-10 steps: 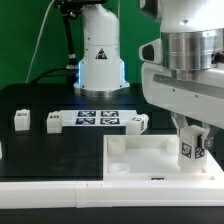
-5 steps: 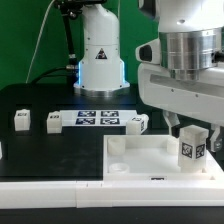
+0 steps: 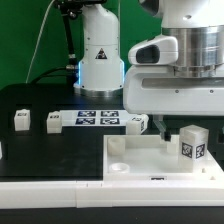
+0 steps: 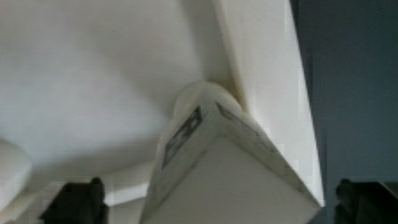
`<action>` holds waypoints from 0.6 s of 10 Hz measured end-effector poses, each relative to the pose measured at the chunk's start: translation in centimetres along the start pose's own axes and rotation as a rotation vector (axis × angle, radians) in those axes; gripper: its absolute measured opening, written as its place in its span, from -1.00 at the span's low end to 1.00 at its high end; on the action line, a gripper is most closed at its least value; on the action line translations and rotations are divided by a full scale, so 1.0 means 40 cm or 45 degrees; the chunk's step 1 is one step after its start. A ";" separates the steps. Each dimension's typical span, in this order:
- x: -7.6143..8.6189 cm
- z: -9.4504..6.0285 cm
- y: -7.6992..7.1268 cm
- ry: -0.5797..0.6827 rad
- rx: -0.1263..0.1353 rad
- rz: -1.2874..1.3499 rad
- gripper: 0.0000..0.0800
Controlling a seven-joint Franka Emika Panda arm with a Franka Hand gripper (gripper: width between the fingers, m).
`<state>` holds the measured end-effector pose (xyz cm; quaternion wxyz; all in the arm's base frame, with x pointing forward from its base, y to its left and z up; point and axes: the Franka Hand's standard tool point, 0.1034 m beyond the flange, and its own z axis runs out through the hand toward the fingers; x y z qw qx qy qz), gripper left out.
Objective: Assemble one leg
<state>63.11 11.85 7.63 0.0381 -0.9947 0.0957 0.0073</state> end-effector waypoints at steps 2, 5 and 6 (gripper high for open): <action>0.001 0.000 0.003 0.000 0.000 -0.280 0.62; 0.000 0.000 0.001 0.000 -0.010 -0.601 0.62; 0.001 0.000 0.002 0.000 -0.011 -0.654 0.62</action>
Offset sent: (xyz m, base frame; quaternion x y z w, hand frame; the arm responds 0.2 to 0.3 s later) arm -0.0040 0.0075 0.0031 0.0032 -0.0019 -0.1668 0.9860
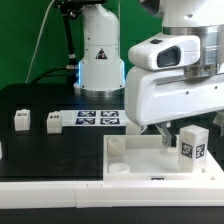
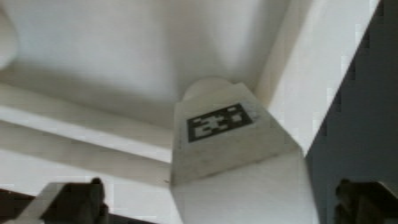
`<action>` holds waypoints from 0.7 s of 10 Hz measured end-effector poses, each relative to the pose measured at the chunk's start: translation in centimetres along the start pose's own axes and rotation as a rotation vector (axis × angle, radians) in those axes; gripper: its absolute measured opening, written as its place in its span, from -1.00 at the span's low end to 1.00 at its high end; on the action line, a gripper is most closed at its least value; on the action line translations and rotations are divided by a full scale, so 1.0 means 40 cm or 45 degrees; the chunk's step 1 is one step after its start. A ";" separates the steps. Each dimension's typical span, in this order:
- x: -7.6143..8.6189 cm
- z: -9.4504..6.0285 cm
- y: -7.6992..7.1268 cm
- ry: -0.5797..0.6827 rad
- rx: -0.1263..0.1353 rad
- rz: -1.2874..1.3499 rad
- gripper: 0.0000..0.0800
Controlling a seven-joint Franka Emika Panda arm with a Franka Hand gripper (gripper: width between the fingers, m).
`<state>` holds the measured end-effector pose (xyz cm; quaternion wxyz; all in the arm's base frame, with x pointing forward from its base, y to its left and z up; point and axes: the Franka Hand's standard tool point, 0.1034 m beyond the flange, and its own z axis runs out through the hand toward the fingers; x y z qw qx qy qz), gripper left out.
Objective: Assemble one leg
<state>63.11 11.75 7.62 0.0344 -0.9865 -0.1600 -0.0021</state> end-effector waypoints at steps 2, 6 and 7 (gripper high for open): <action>0.000 0.000 0.002 0.000 0.000 -0.012 0.62; -0.001 0.001 -0.002 0.000 0.007 0.222 -0.27; 0.001 0.002 -0.002 0.010 0.015 0.426 -0.27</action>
Offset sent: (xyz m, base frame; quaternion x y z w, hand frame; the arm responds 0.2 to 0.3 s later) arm 0.0000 0.0000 0.0000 0.0000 0.0000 0.0899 0.9960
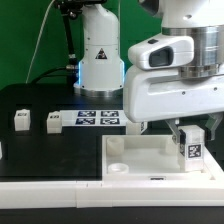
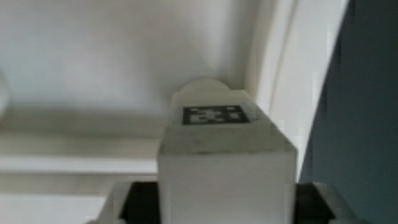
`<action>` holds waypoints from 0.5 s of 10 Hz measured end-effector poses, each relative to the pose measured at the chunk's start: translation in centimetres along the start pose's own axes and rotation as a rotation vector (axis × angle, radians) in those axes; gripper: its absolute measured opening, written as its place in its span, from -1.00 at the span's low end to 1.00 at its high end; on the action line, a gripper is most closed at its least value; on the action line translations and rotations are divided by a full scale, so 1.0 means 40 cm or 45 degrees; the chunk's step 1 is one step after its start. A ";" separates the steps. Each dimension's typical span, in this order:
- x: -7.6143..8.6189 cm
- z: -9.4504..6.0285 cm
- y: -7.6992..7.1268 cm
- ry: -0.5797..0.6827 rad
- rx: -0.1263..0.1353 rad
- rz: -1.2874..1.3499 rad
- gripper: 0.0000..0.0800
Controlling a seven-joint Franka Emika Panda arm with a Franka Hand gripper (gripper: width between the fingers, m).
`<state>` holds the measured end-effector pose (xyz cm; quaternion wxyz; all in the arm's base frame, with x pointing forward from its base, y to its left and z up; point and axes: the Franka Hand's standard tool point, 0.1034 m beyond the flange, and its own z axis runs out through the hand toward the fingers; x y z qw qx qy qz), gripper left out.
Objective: Assemble one leg
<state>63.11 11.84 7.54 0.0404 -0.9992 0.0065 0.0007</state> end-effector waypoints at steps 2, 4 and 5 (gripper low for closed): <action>0.000 0.000 0.000 0.002 -0.002 0.336 -0.27; 0.001 0.000 0.004 0.001 0.004 0.663 -0.27; 0.002 0.001 0.008 -0.004 0.012 0.885 -0.27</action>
Offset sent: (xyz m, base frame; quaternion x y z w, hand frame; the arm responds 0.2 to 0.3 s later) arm 0.0056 -0.0082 -0.0016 0.0030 -0.0033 0.2841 0.9588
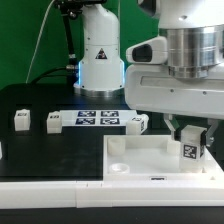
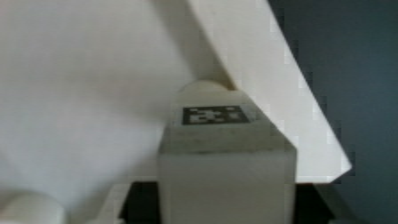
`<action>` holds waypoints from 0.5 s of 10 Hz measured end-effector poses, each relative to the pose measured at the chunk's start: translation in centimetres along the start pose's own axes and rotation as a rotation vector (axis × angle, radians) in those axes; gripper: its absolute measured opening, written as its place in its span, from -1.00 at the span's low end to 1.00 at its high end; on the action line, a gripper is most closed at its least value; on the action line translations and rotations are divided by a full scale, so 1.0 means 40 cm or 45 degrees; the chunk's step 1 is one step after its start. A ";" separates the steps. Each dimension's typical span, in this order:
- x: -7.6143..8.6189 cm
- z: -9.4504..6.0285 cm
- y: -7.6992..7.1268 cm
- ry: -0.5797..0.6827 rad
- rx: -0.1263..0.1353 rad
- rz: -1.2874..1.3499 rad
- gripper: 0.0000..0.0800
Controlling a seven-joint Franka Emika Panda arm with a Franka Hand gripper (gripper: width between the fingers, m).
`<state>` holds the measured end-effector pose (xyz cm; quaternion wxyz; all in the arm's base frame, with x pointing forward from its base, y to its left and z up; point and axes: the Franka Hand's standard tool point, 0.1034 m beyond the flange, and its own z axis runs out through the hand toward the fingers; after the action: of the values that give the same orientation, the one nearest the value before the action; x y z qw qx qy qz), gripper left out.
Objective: Assemble one leg
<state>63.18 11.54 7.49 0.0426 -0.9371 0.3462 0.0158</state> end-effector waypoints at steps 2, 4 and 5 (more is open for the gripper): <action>0.002 0.000 0.002 0.000 0.000 0.317 -0.27; 0.004 -0.001 0.004 -0.005 0.005 0.641 -0.27; 0.004 -0.001 0.003 -0.005 0.005 0.705 -0.26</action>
Offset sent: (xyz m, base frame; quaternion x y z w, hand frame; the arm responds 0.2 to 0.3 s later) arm -0.0057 -0.0083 -0.0004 -0.0266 -0.0015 0.3253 0.9452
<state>63.21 11.33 7.50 0.0392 -0.8066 0.5891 0.0278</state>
